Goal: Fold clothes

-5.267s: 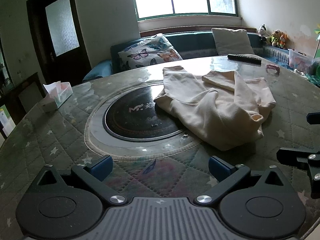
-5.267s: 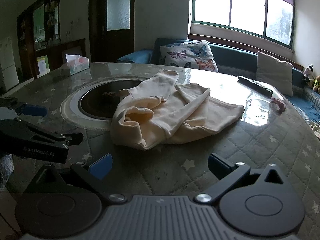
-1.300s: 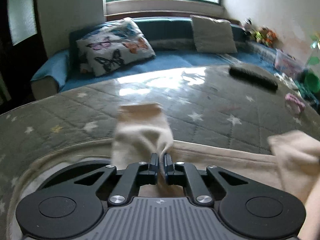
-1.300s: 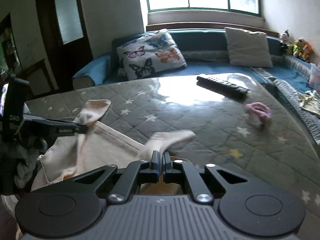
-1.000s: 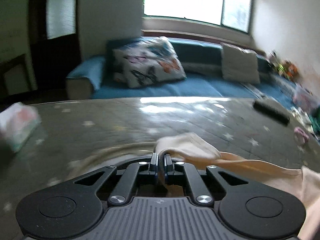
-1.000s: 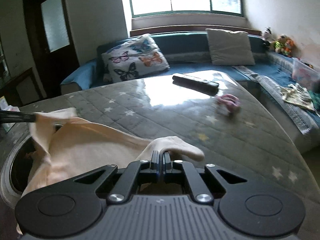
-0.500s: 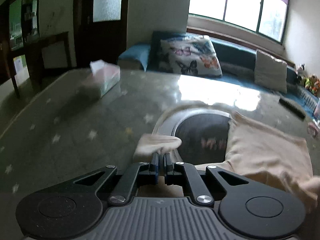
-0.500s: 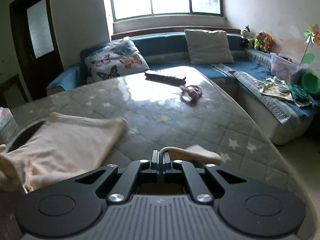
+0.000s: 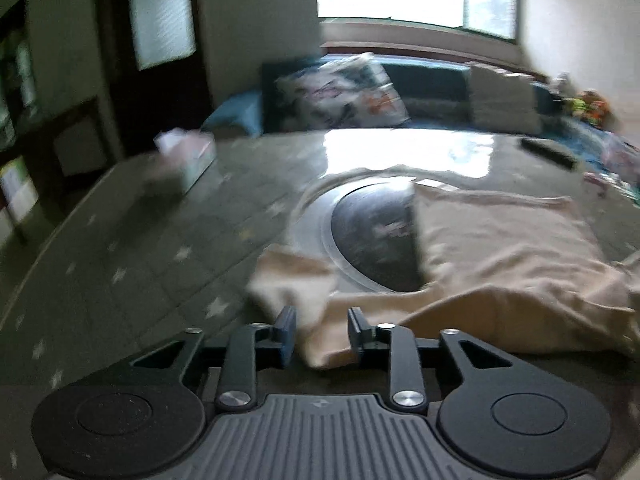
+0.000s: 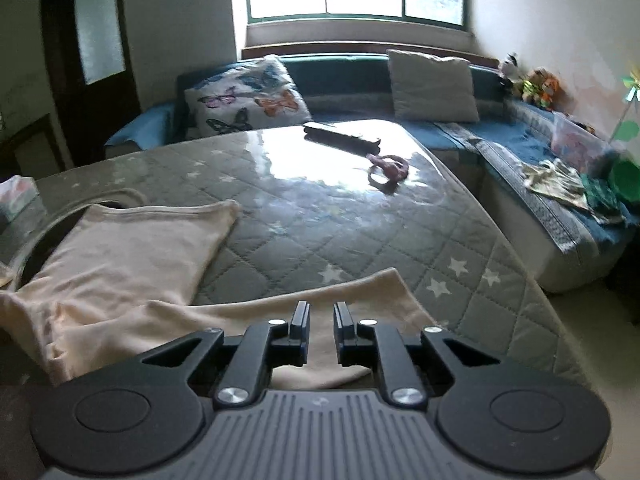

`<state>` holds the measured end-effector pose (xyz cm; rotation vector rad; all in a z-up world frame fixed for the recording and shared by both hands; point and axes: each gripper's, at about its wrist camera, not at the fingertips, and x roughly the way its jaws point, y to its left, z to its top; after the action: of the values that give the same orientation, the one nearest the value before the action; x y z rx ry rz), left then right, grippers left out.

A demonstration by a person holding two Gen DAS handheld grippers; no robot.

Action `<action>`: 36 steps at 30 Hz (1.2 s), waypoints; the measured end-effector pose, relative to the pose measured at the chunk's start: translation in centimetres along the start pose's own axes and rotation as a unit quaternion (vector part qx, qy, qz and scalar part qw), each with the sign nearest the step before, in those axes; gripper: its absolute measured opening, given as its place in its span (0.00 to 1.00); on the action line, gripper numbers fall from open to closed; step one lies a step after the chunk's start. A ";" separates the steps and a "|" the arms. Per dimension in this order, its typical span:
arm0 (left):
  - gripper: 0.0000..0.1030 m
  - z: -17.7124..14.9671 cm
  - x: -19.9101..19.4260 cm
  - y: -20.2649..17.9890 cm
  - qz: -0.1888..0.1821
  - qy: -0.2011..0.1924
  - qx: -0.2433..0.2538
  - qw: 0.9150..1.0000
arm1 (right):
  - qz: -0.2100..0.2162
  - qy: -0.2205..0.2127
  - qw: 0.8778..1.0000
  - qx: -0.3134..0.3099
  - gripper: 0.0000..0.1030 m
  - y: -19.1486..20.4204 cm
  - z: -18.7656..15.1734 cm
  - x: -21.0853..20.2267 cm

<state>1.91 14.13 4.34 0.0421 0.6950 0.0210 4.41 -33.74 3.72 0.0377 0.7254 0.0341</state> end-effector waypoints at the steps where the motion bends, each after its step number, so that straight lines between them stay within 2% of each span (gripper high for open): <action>1: 0.38 0.2 -0.3 -0.6 -0.015 -0.007 0.010 1.000 | 0.011 -0.001 1.000 -0.005 0.13 0.3 0.0 -0.3; 3: 0.41 0.4 -0.5 -2.3 -0.045 -0.020 0.033 0.998 | 0.037 0.000 0.999 -0.019 0.20 1.3 0.0 -0.9; 6: 0.44 0.9 -0.1 -4.7 -0.080 -0.029 0.061 0.994 | 0.080 0.004 0.996 -0.045 0.22 3.3 0.0 -1.2; 8: 0.45 1.2 0.5 -6.2 -0.099 -0.032 0.078 0.992 | 0.103 0.005 0.992 -0.066 0.28 4.9 -0.2 -1.3; 16: 0.49 1.0 3.1 -10.6 -0.164 -0.028 0.160 0.973 | 0.203 0.023 0.970 -0.134 0.33 10.7 -0.8 -1.3; 20: 0.49 0.9 4.4 -11.4 -0.184 -0.026 0.186 0.965 | 0.223 0.038 0.961 -0.161 0.33 13.0 -1.6 -0.6; 24: 0.49 0.8 5.4 -11.7 -0.190 -0.012 0.205 0.960 | 0.229 0.050 0.958 -0.167 0.33 13.8 -2.1 0.4; 28: 0.48 0.5 6.1 -11.8 -0.195 -0.008 0.218 0.956 | 0.235 0.062 0.954 -0.173 0.32 14.7 -2.7 1.4; 32: 0.47 0.9 6.2 -11.8 -0.199 -0.025 0.216 0.955 | 0.243 0.067 0.952 -0.172 0.13 14.9 -2.9 1.7; 36: 0.47 0.9 6.7 -12.0 -0.216 -0.010 0.230 0.949 | 0.245 0.054 0.950 -0.185 0.07 15.1 -3.0 1.0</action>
<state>7.70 2.32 0.23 0.3361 0.6642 -0.5645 2.86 -18.58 1.49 -0.1448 0.7960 0.6515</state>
